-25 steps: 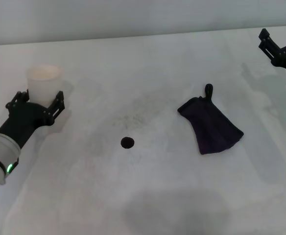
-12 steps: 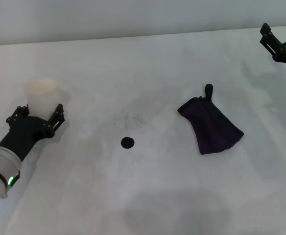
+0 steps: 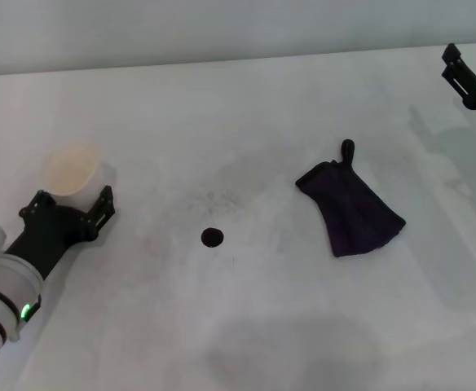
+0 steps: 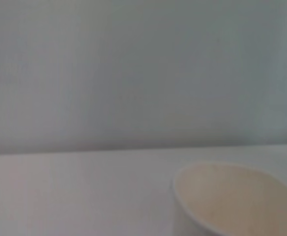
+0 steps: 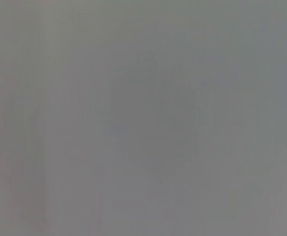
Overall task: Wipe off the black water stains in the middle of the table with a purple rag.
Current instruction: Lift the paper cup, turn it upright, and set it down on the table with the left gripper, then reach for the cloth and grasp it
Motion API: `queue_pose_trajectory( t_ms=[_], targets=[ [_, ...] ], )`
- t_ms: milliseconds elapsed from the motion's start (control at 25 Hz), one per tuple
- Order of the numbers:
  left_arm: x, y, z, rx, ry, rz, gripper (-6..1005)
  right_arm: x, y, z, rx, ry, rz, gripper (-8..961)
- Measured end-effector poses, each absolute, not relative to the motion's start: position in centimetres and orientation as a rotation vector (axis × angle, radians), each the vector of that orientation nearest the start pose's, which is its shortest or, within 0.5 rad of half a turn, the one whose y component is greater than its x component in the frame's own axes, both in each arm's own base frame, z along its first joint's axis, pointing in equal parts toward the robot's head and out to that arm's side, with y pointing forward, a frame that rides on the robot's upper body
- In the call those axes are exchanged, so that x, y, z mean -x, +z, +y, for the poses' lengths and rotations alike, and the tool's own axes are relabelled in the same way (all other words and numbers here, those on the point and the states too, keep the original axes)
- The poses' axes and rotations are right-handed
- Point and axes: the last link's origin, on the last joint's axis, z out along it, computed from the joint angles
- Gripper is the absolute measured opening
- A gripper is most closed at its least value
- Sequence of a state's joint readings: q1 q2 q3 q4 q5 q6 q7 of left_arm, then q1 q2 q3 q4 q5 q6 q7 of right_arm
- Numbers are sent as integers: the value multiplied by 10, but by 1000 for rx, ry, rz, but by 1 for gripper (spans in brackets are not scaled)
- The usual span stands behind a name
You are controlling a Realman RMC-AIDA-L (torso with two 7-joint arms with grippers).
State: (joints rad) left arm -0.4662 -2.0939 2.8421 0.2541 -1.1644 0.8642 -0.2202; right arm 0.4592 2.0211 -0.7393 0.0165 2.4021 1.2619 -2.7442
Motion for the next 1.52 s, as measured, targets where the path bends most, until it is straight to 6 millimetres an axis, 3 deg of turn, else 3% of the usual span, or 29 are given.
queue_pose_trajectory(
  t_ms=[360,480,840,1240,1360,1520],
  targets=[
    [326,-103,300,1931,-526,-850,773,-358,25,321,1597,751,596,864],
    [326,-104,295,1927,-539,-863,897,-360,24,316,1593,757,600,863],
    [334,-105,269,1890,-575,-893,889,-365,23,307,1595,750,608,863],
    [337,-95,236,1832,-618,-783,892,-362,20,305,1621,760,595,863],
    [337,-90,228,1800,-655,-756,891,-362,19,305,1614,787,627,863],
    [336,-79,218,1749,-712,-716,890,-364,17,303,1569,910,797,863]
  ],
)
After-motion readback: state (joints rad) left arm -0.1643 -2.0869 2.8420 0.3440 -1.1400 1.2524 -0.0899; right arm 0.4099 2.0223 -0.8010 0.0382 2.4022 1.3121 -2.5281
